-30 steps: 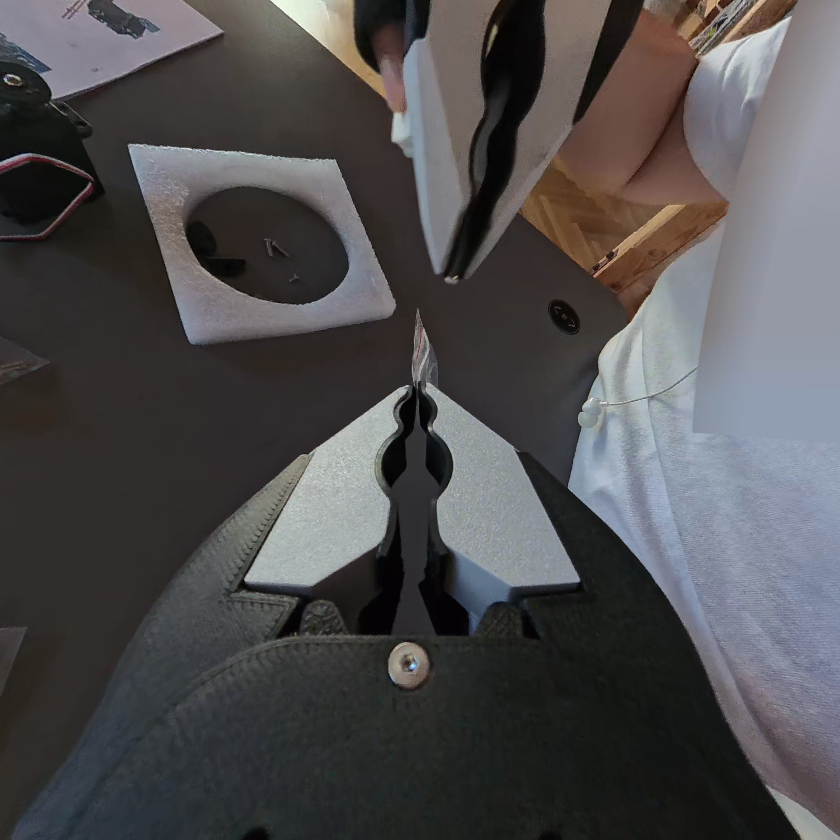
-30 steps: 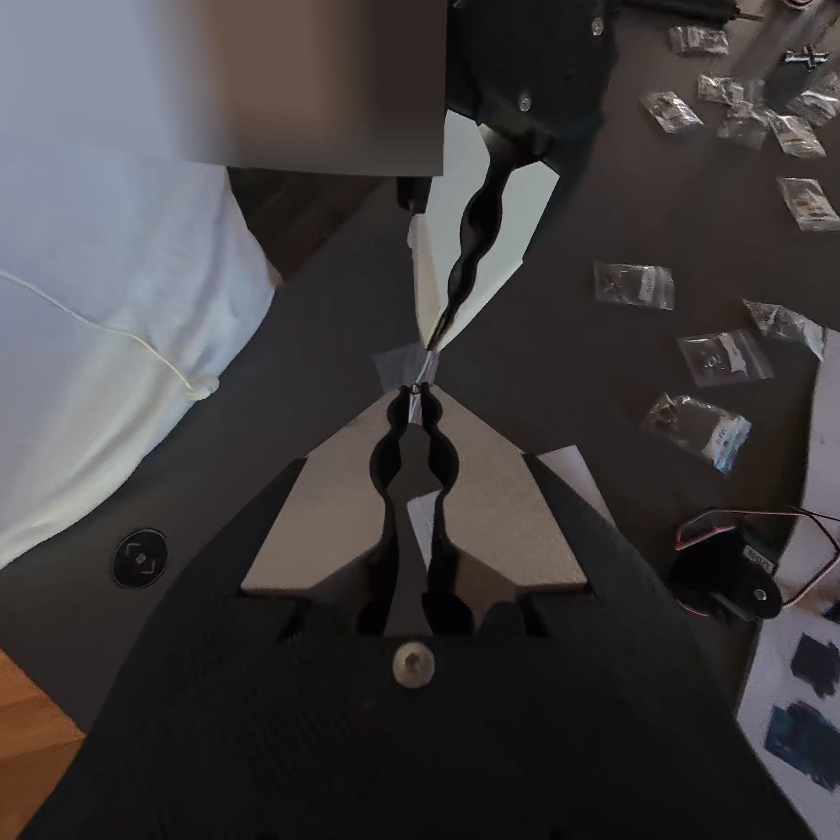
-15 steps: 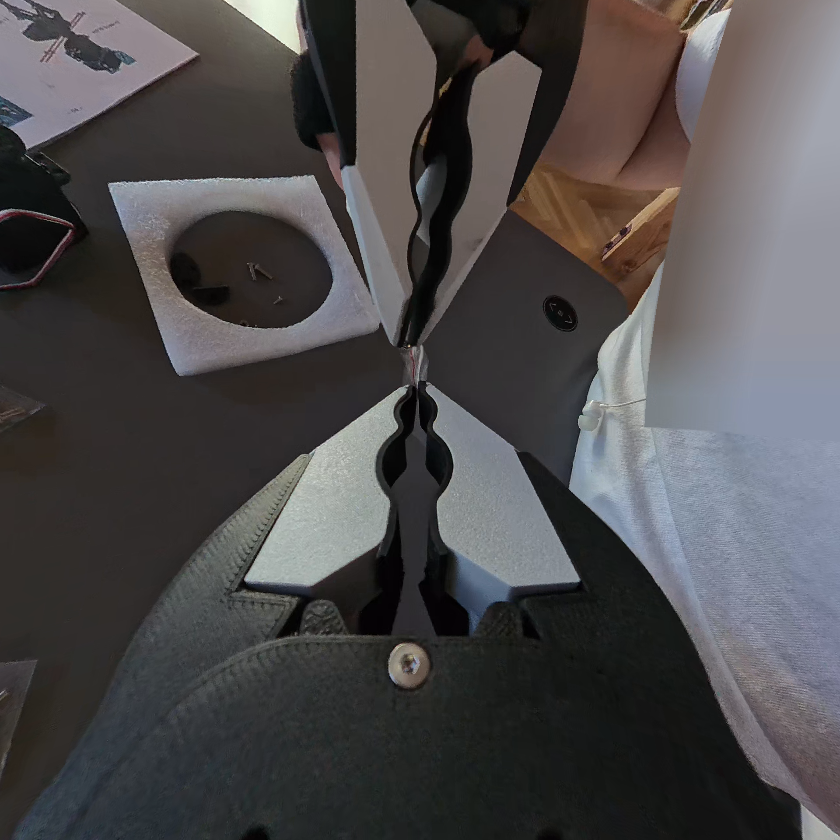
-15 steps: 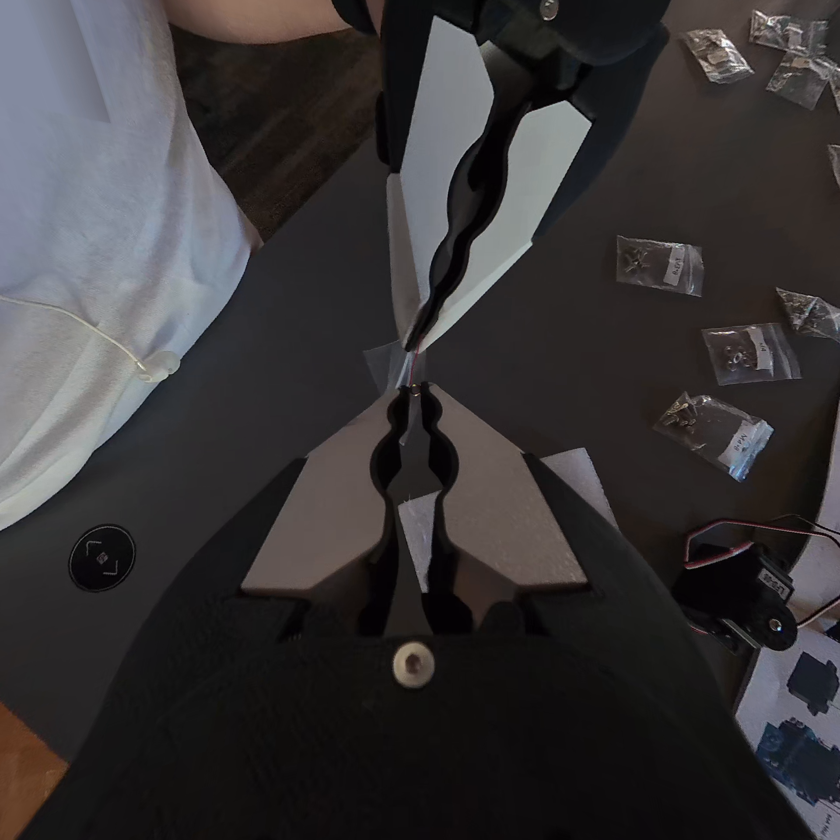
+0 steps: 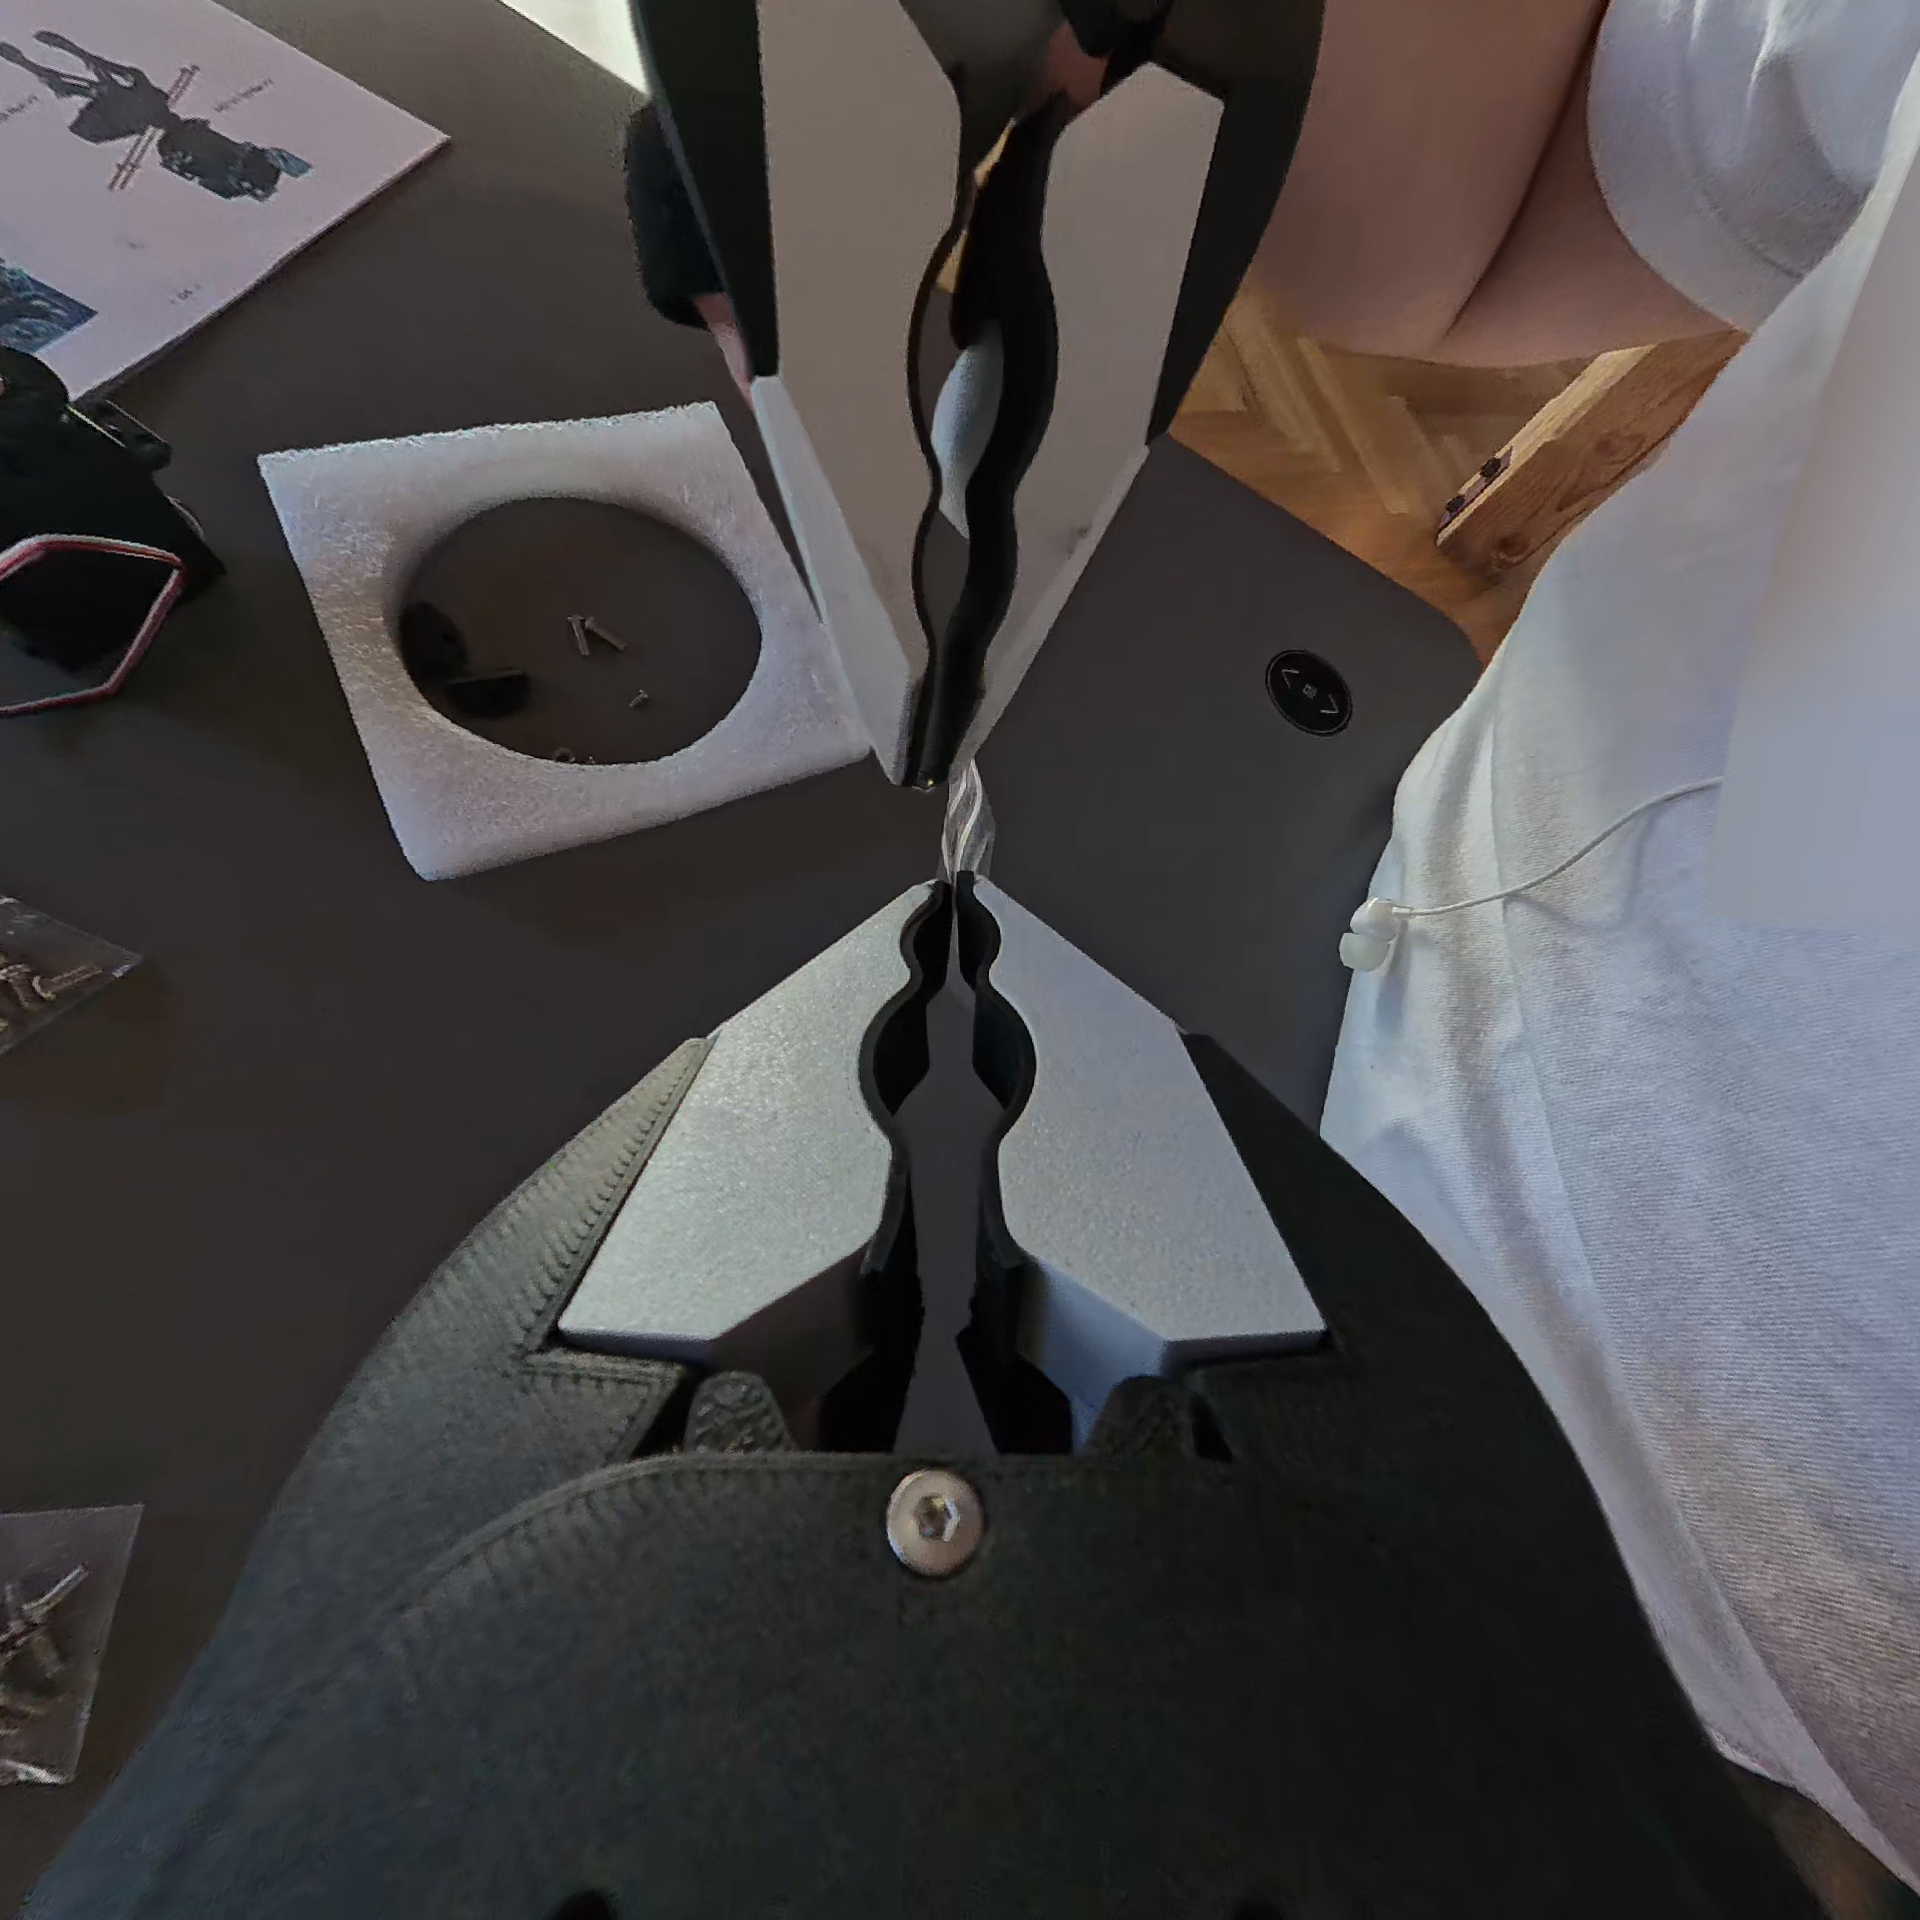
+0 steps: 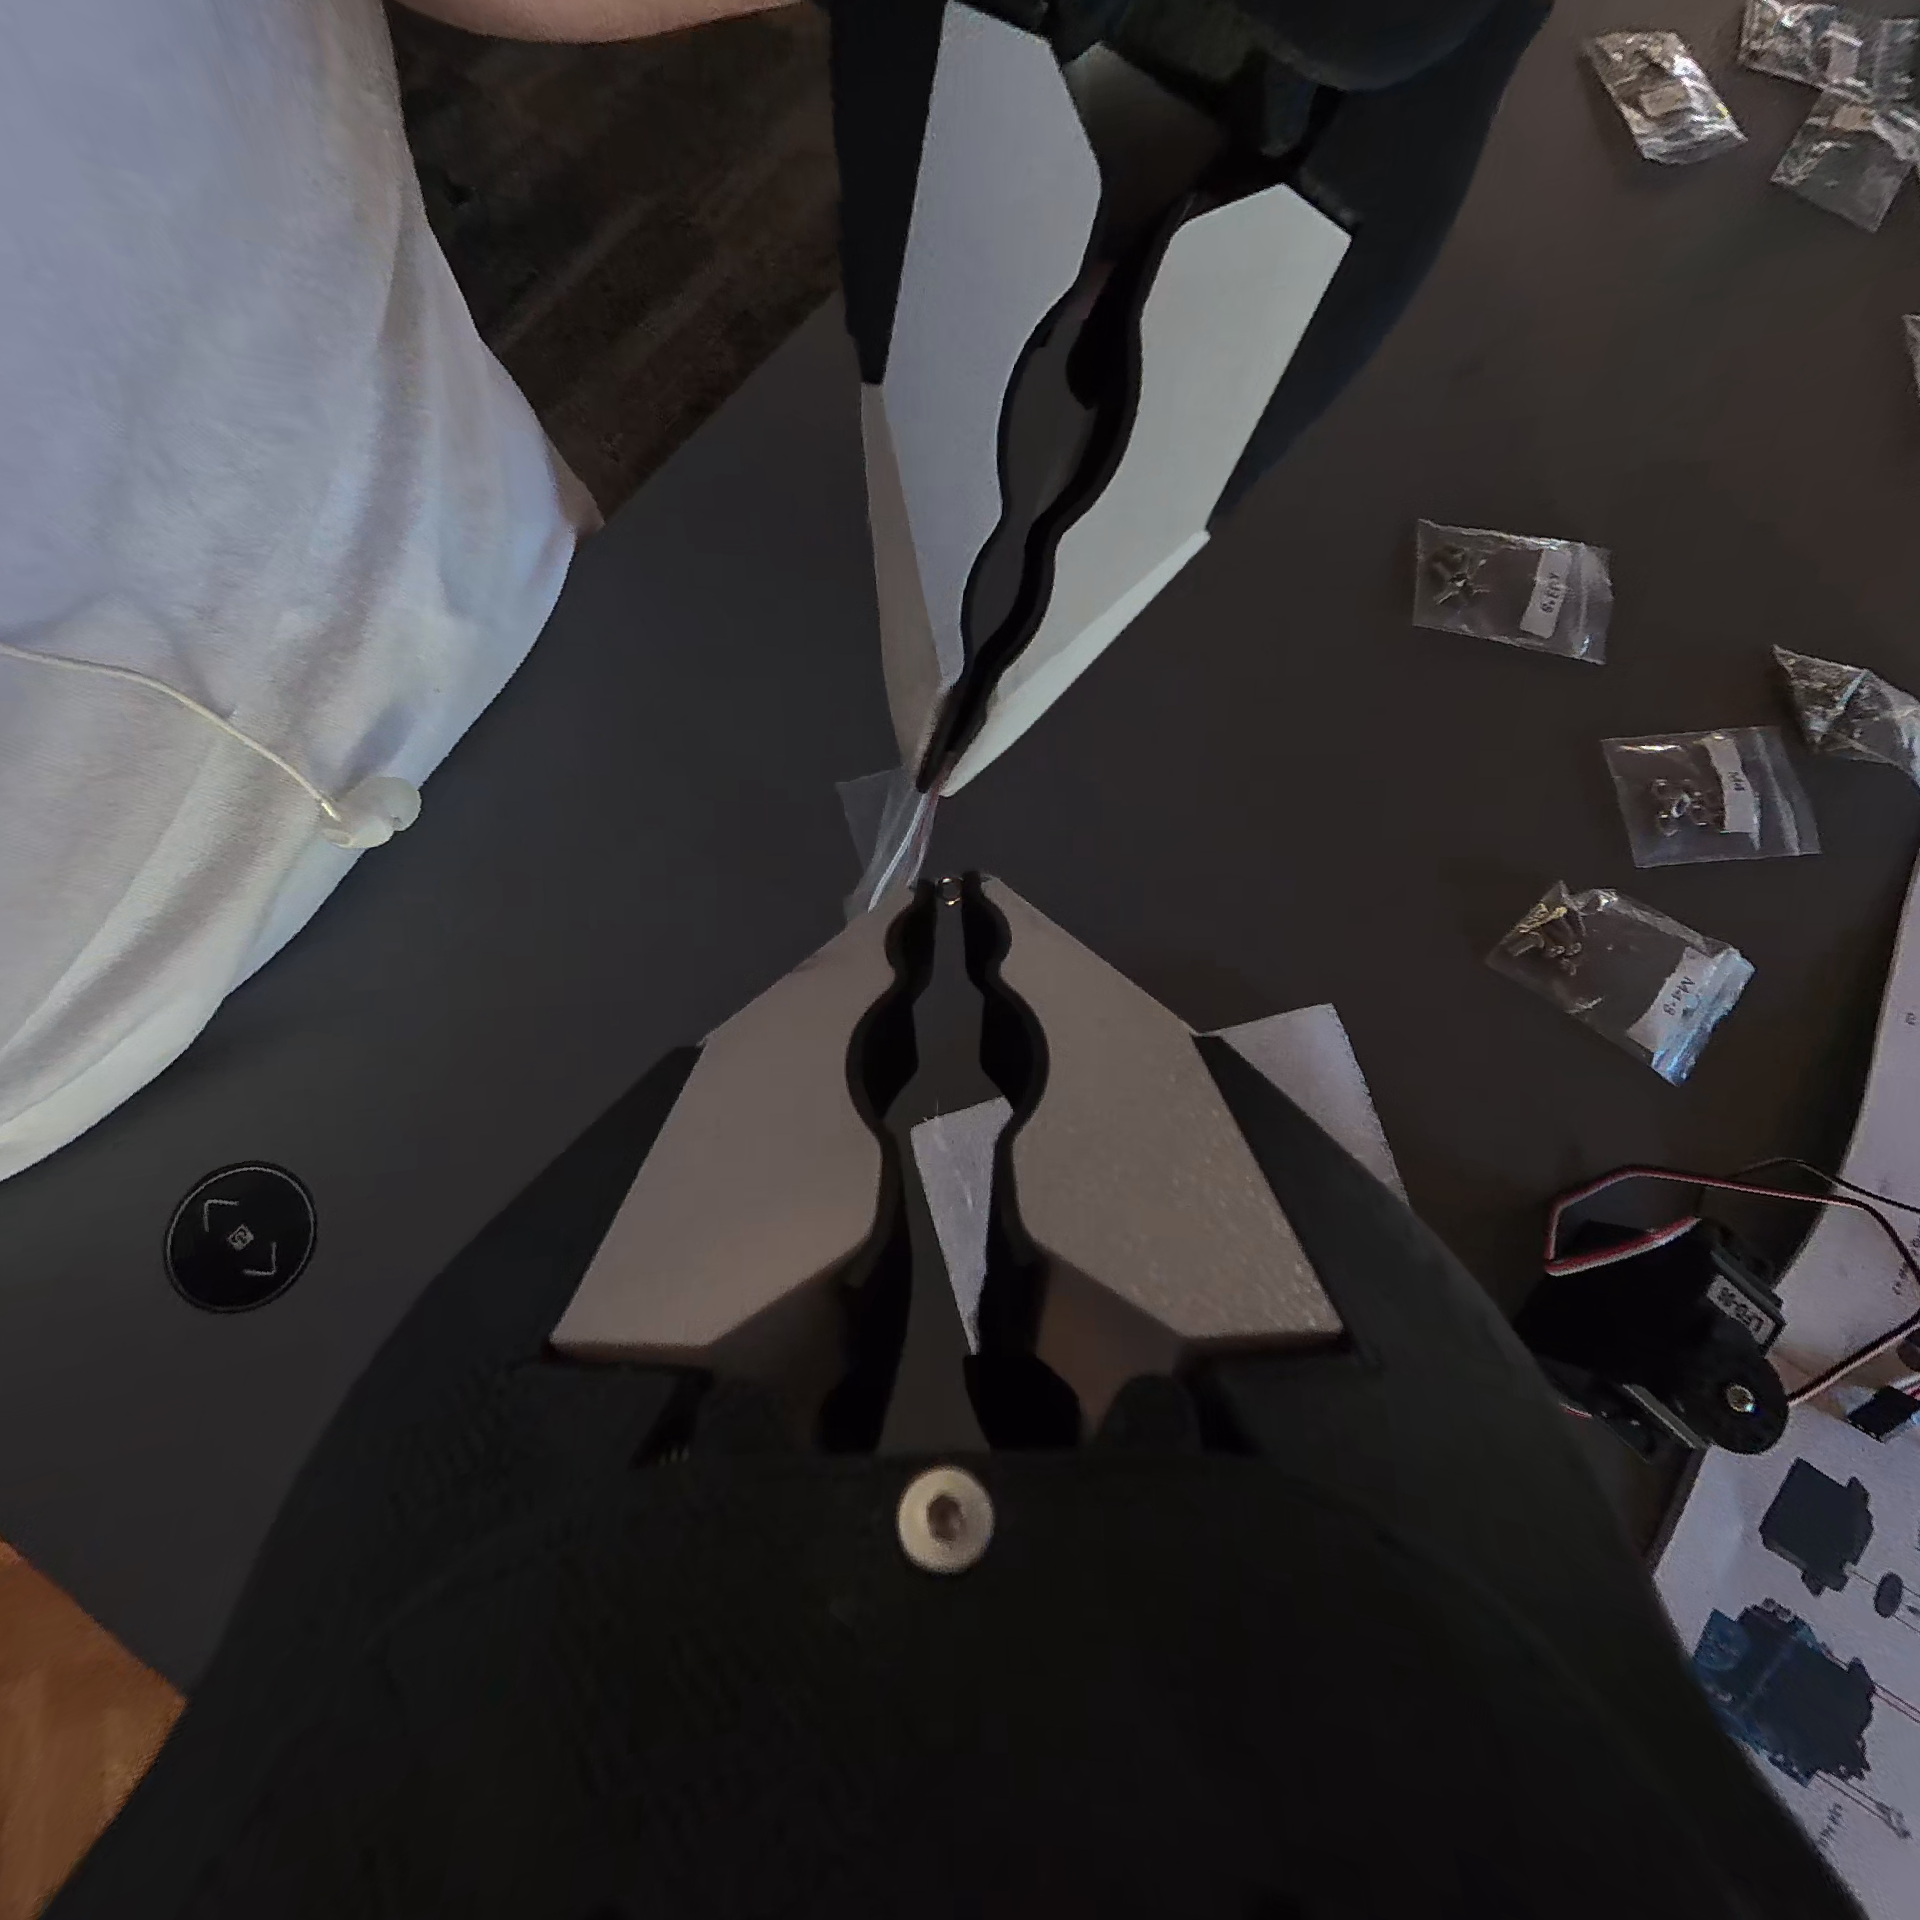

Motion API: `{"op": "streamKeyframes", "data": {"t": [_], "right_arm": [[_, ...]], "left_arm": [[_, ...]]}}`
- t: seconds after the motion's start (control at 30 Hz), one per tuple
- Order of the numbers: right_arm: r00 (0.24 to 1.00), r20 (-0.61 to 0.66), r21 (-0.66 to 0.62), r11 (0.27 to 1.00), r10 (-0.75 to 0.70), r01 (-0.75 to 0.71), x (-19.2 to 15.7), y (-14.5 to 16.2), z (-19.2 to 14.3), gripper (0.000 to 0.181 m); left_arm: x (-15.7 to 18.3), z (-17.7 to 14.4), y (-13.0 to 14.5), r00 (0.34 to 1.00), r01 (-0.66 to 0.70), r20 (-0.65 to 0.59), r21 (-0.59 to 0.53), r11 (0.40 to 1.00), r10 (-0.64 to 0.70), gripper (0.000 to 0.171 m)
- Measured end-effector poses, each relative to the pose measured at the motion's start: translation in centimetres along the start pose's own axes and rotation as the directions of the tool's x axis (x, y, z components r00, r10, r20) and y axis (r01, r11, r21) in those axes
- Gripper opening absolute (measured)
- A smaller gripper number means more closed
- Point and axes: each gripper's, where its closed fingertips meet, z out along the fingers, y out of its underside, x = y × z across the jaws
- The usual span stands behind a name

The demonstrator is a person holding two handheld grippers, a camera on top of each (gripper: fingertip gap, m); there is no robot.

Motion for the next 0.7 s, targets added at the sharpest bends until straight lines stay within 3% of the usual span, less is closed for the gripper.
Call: {"op": "streamKeyframes", "data": {"t": [0.7], "right_arm": [[0.999,-0.033,0.042,0.999,0.020,-0.018,-0.48,-0.37,-0.24,0.004]], "left_arm": [[-0.01,0.02,0.17,0.997,0.065,-0.047,0.038,0.997,-0.064,0.000]]}}
